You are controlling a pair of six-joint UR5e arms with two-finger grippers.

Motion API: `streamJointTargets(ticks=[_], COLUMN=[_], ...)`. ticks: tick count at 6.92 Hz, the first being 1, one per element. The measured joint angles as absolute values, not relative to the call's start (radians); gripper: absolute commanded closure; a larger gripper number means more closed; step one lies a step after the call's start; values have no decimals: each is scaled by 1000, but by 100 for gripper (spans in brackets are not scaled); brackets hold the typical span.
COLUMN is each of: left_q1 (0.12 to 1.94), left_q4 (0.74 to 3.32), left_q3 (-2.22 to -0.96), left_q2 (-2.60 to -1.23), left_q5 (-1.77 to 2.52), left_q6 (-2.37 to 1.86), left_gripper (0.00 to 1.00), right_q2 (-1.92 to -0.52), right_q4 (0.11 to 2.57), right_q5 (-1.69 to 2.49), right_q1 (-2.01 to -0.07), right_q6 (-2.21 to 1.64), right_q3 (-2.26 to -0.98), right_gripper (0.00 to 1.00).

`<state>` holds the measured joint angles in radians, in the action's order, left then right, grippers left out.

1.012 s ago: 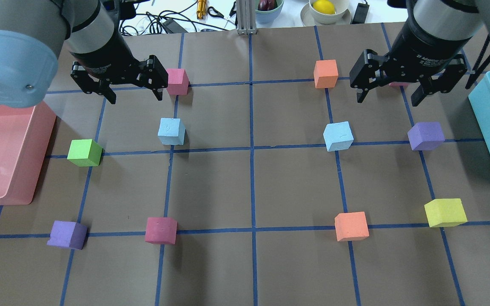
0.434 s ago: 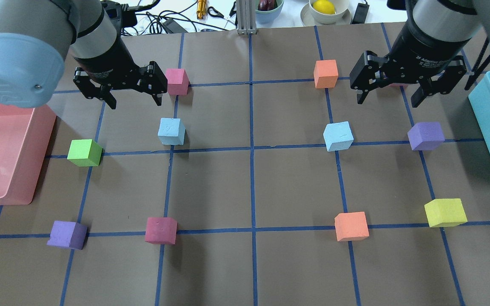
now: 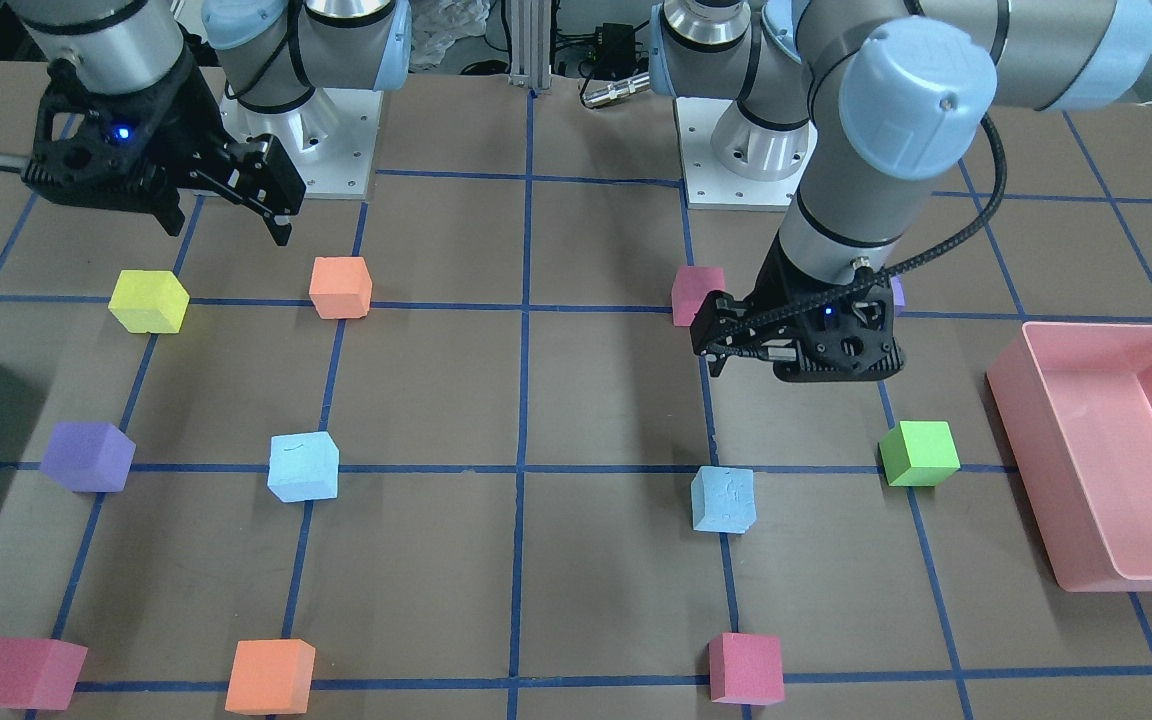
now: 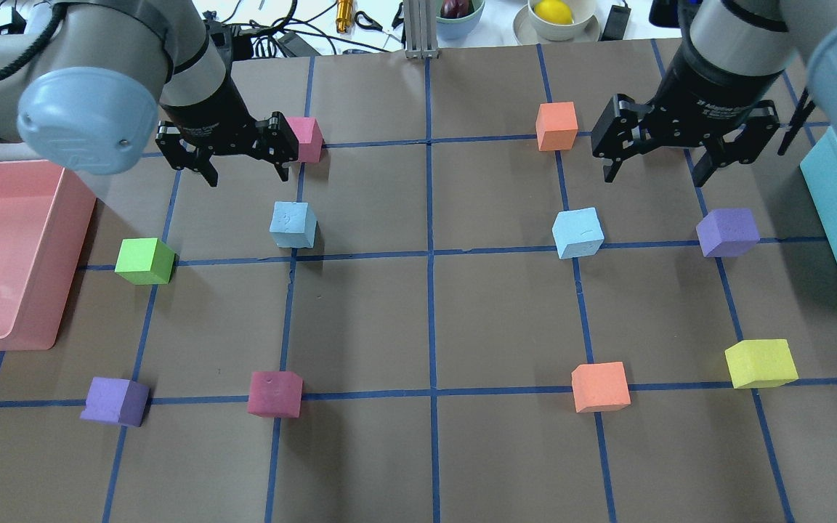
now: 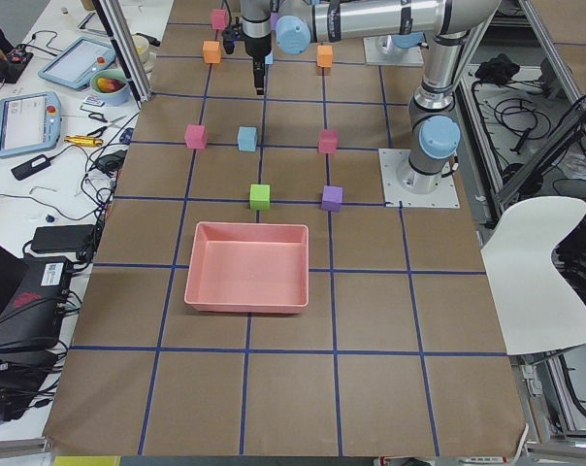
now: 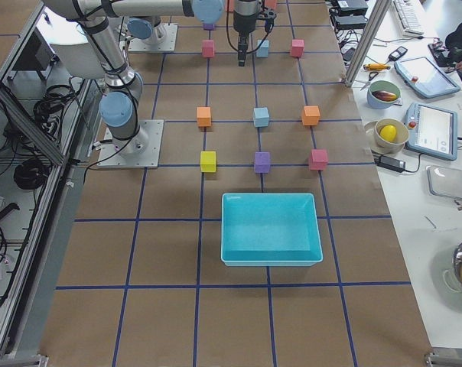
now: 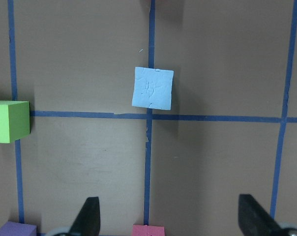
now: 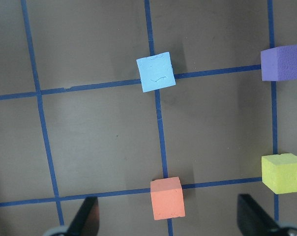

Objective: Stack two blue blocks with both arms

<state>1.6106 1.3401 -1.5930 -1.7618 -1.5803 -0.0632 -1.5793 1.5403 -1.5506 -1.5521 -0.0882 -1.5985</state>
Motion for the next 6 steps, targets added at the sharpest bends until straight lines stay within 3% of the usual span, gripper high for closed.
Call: streamJointTargets(ticks=[6], left_q1=[1608], left_q4=[1055], left_q3=[-1638], left_q2=[-2037], left_q5=[-1585], left_q6=[37], left_gripper=[0], right_q2=[-1219], right_q4=[1913], right_q5=[-1551], right_q1=[-1552], right_q6=[67], right_q3=[-1627], right_gripper=[0])
